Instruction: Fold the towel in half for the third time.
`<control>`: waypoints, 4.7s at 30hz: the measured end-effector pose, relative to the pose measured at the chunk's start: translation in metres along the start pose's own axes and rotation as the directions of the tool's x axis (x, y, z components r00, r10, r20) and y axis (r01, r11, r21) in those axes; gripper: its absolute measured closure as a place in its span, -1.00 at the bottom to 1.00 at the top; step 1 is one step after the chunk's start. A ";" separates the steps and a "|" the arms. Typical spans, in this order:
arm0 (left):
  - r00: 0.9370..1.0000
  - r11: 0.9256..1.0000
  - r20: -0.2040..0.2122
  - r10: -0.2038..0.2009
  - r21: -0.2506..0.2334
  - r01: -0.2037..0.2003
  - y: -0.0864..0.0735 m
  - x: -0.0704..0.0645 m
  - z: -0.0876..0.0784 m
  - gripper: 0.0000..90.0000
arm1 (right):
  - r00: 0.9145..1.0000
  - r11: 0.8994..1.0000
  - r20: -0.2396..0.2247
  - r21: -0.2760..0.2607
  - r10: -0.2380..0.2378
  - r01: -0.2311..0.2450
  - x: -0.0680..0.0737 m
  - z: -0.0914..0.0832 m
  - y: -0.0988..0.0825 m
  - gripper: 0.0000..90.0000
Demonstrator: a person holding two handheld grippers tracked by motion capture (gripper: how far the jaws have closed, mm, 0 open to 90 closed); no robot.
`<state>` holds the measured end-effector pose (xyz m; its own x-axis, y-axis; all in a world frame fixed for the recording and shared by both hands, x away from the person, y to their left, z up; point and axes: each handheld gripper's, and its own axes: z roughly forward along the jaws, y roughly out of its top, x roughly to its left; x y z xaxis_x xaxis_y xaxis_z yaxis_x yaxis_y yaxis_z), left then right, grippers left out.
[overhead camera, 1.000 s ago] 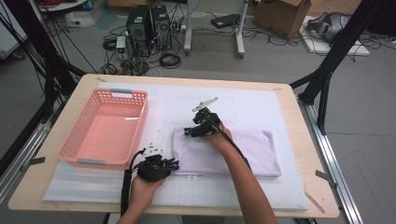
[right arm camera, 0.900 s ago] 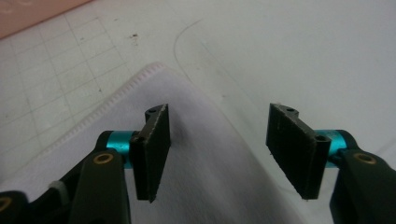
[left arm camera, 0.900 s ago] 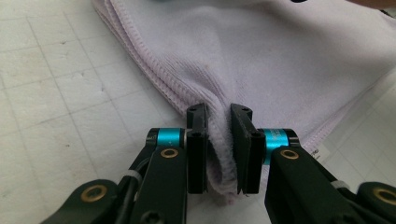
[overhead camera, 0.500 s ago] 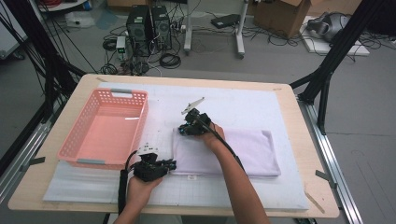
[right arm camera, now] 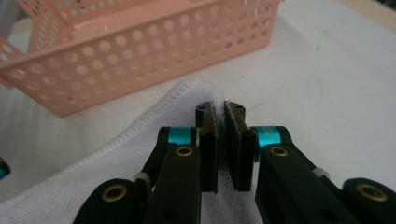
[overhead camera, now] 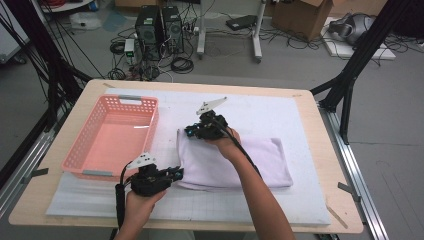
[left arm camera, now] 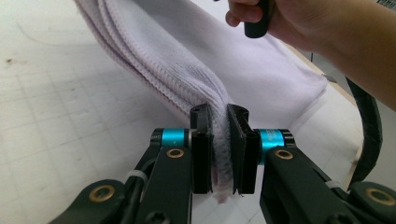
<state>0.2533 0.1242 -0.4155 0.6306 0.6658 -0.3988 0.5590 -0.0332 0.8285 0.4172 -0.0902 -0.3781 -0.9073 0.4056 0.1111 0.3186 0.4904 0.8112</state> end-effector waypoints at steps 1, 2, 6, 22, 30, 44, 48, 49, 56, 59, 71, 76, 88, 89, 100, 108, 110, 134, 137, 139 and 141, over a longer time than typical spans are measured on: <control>1.000 1.000 0.012 0.004 0.000 -0.004 0.001 -0.002 0.003 0.79 | 1.000 1.000 0.003 -0.005 -0.003 0.003 -0.001 -0.006 0.000 0.88; 1.000 1.000 0.023 0.003 -0.002 -0.003 0.003 -0.004 0.006 0.79 | 1.000 1.000 0.007 -0.007 -0.004 0.004 -0.002 -0.011 -0.001 0.88; 0.998 1.000 0.062 0.024 -0.004 -0.024 0.012 -0.016 0.022 0.78 | 0.999 1.000 0.041 -0.013 0.000 0.001 -0.007 -0.031 -0.006 0.87; 0.988 0.994 0.134 0.076 0.069 -0.086 0.041 -0.052 0.090 0.77 | 0.980 0.998 0.190 -0.021 0.066 -0.063 -0.037 -0.087 -0.047 0.87; 0.986 0.990 0.138 0.096 0.090 -0.109 0.043 -0.066 0.116 0.76 | 0.967 0.994 0.232 -0.033 0.106 -0.101 -0.050 -0.109 -0.070 0.87; 0.983 0.991 0.129 0.134 0.008 -0.136 0.042 -0.076 0.124 0.08 | 0.956 0.990 0.259 -0.044 0.138 -0.131 -0.063 -0.126 -0.098 0.87; 0.975 0.982 0.113 0.190 -0.028 -0.188 0.042 -0.075 0.112 -0.07 | 0.952 0.989 0.267 -0.041 0.149 -0.143 -0.066 -0.129 -0.106 0.87; 0.975 0.981 0.108 0.193 -0.037 -0.190 0.042 -0.073 0.108 -0.09 | 0.952 0.989 0.269 -0.041 0.149 -0.143 -0.066 -0.130 -0.107 0.87; 0.984 0.985 0.065 0.167 -0.047 -0.164 0.036 -0.053 0.091 -0.11 | 0.935 0.986 0.314 -0.038 0.166 -0.163 -0.071 -0.143 -0.120 0.87; 0.987 0.988 0.050 0.152 -0.040 -0.150 0.030 -0.045 0.087 -0.10 | 0.923 0.984 0.342 -0.029 0.177 -0.178 -0.075 -0.150 -0.127 0.87; 0.987 0.986 -0.002 0.158 -0.049 -0.158 0.014 -0.020 0.067 -0.13 | 0.851 0.967 0.461 -0.064 0.249 -0.248 -0.068 -0.183 -0.144 0.27; 0.986 0.984 -0.017 0.167 -0.051 -0.168 0.009 -0.010 0.057 -0.14 | 0.827 0.961 0.495 -0.072 0.265 -0.265 -0.042 -0.206 -0.164 0.15; 0.981 0.976 -0.033 0.191 -0.097 -0.193 0.007 -0.001 0.046 -0.15 | 0.874 0.964 0.406 -0.111 0.266 -0.242 0.016 -0.204 -0.191 -0.04; 0.981 0.976 -0.037 0.192 -0.099 -0.195 0.007 0.000 0.045 -0.15 | 0.878 0.964 0.398 -0.115 0.265 -0.239 0.019 -0.203 -0.191 -0.04; 0.980 0.974 -0.066 0.187 -0.119 -0.193 0.005 0.005 0.035 -0.15 | 0.890 0.963 0.374 -0.043 0.262 -0.265 0.019 -0.188 -0.199 0.86; 0.979 0.973 -0.076 0.190 -0.119 -0.198 0.001 0.004 0.032 -0.14 | 0.856 0.953 0.431 -0.036 0.288 -0.302 0.022 -0.205 -0.201 0.89; 0.979 0.973 -0.079 0.187 -0.126 -0.196 0.001 0.004 0.031 -0.14 | 0.838 0.948 0.457 -0.038 0.298 -0.316 0.024 -0.210 -0.202 0.80; 0.977 0.972 -0.097 0.191 -0.117 -0.202 -0.004 0.005 0.029 -0.14 | 0.784 0.941 0.559 0.020 0.270 -0.338 0.028 -0.194 -0.194 0.67; 0.976 0.972 -0.094 0.196 -0.117 -0.206 -0.004 0.004 0.030 -0.14 | 0.773 0.938 0.557 -0.033 0.304 -0.344 0.030 -0.207 -0.194 0.55; 0.976 0.971 -0.094 0.199 -0.114 -0.209 -0.004 0.004 0.031 -0.14 | 0.771 0.940 0.552 -0.077 0.318 -0.332 0.031 -0.213 -0.194 0.54; 0.976 0.972 -0.094 0.198 -0.113 -0.208 -0.004 0.004 0.031 -0.14 | 0.786 0.933 0.509 -0.113 0.351 -0.343 0.028 -0.215 -0.196 0.49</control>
<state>0.2703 0.1038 -0.4322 0.6750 0.7134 -0.1883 0.3511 -0.0861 0.9324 0.2700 -0.3406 -0.4110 -0.4615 0.8836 0.0795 0.5772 0.2309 0.7833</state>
